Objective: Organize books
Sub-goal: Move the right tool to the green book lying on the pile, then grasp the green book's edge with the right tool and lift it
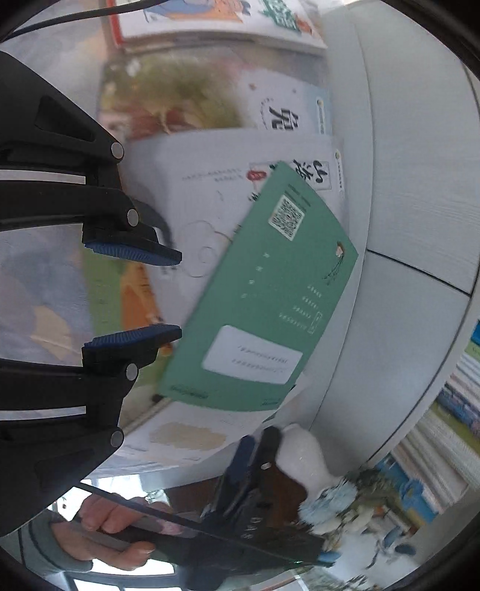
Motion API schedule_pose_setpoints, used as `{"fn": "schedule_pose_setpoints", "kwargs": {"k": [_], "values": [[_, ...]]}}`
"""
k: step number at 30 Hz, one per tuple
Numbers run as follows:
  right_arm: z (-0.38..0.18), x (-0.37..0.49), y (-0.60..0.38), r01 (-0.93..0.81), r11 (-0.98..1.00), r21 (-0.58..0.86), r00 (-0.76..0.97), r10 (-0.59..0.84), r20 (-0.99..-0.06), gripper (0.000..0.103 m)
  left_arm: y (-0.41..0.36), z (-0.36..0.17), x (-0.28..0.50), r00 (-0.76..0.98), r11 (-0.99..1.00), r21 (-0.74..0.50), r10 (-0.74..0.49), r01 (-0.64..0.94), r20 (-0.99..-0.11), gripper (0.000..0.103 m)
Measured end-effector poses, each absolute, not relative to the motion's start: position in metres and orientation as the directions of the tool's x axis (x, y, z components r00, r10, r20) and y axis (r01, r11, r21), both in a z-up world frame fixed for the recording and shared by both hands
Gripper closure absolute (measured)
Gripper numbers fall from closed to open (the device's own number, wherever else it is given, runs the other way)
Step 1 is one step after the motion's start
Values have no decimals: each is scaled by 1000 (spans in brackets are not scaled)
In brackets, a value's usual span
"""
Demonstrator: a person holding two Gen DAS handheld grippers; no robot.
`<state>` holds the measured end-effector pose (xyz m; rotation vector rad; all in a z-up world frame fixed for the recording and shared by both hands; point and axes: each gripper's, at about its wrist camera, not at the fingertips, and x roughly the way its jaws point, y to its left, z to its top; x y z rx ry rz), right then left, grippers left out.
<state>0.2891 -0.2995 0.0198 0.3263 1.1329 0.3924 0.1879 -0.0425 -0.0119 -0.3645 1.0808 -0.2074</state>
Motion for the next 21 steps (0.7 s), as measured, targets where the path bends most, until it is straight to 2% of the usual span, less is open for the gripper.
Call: {"fn": "schedule_pose_setpoints", "kwargs": {"k": [7,13,16,21], "values": [[-3,365,-251,-267,865,425,307,495,-813,38,-48,-35,218,424,923,-382,-327,-51,-845,73],[-33,408,-220,-333,851,405,219,487,-845,38,-38,-42,232,438,891,-448,-376,-71,-816,70],[-38,407,-212,-380,833,402,165,489,-856,37,-35,-42,236,437,877,-476,-402,-68,-804,68],[-22,379,-217,-434,813,388,165,495,-853,36,-33,-40,224,449,891,-449,-375,-66,-811,64]]}}
